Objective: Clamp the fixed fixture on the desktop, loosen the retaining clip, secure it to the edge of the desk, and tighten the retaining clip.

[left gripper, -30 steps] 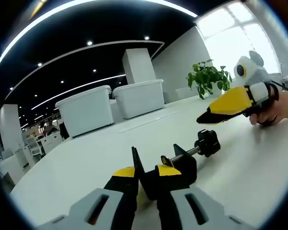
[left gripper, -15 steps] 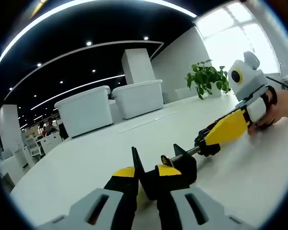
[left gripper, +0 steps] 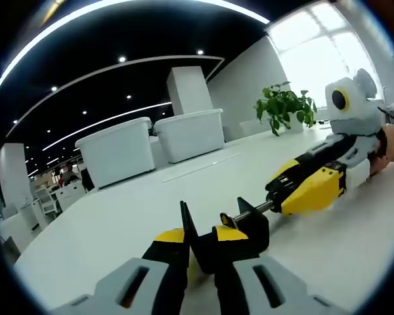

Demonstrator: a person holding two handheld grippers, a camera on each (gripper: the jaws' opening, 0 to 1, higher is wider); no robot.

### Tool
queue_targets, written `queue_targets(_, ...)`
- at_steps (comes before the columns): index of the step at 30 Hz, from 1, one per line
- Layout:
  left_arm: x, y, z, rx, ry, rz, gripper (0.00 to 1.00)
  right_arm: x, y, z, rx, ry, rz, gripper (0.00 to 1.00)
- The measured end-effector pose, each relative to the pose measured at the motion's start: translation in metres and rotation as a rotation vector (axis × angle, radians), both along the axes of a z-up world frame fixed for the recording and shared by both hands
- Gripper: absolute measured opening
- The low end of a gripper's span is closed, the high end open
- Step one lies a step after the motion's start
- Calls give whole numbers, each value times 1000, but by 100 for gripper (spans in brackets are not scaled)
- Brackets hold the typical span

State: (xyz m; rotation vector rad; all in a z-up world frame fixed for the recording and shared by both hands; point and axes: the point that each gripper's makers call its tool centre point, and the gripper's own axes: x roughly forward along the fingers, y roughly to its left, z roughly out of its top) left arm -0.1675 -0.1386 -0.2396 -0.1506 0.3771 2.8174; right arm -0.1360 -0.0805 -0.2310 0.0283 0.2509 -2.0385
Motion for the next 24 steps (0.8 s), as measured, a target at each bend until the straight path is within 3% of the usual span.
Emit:
queue_targets(3, 0, -1, 0, 1, -1, 4, 14, 1, -3, 3, 67, 141, 22, 23)
queue_targets(4, 0, -1, 0, 0, 0, 5, 14, 0, -3, 2, 74, 151, 18, 23)
queue_targets(6, 0, -1, 0, 1, 0, 5, 14, -8, 0, 2, 55, 109, 12, 23)
queue_targets(9, 0, 0, 0, 1, 1, 3, 14, -11, 3, 2, -59, -107, -29, 25)
queue_targets(15, 0, -1, 0, 1, 1, 2, 14, -16, 12, 16, -236, -333, -8, 29)
queue_targets(21, 0, -1, 0, 0, 1, 1, 14, -24, 12, 8, -241, -414, -31, 27)
queue_targets(24, 1, -1, 0, 1, 1, 0, 14, -21, 12, 9, -248, -429, -31, 19)
